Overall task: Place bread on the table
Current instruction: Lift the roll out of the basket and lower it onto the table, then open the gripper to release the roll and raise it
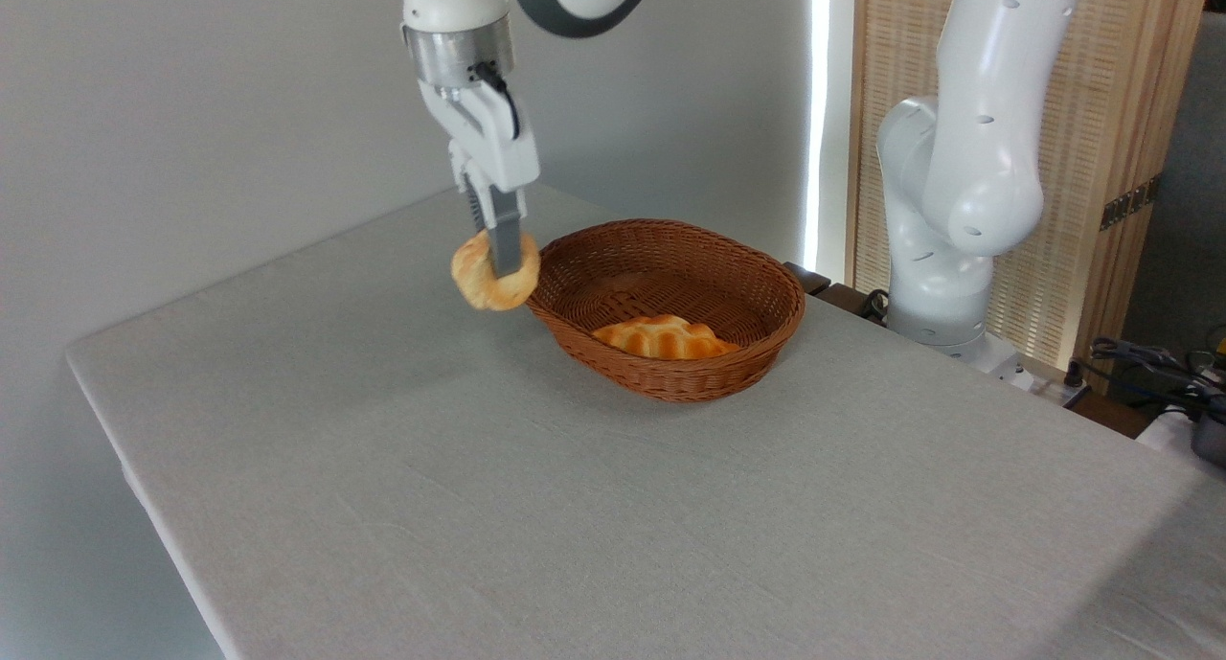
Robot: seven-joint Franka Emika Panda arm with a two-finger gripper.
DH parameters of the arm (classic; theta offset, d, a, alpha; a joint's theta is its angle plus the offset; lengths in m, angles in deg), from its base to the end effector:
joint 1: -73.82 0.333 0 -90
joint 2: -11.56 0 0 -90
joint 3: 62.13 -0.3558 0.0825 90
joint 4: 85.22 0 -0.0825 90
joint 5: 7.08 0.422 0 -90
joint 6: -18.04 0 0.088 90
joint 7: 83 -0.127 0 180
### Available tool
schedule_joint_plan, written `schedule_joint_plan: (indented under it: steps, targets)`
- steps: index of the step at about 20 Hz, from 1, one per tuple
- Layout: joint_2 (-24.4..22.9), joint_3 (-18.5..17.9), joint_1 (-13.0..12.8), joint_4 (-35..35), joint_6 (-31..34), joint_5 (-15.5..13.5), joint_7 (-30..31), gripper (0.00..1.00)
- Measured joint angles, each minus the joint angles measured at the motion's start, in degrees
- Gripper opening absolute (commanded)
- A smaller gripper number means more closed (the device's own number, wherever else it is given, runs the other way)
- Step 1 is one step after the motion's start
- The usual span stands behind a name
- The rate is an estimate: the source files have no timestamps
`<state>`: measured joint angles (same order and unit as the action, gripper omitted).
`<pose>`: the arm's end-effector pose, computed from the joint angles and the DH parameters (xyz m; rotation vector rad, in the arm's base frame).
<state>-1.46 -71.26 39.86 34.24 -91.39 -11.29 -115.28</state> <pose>0.4744 -0.2212 0.5346 2.6826 -1.4260 0.0844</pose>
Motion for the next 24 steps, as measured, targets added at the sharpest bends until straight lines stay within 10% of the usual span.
schedule_joint_plan:
  steps: [2, 4, 24]
  targets:
    - [2.34, -0.11, 0.49, 0.01, -3.52, 0.0, 0.0, 0.84]
    - [4.72, -0.16, 0.9, 0.02, -6.26, 0.0, 0.0, 0.99]
    - [6.62, -0.05, 1.38, -2.55, -6.63, 0.09, 4.5, 1.0]
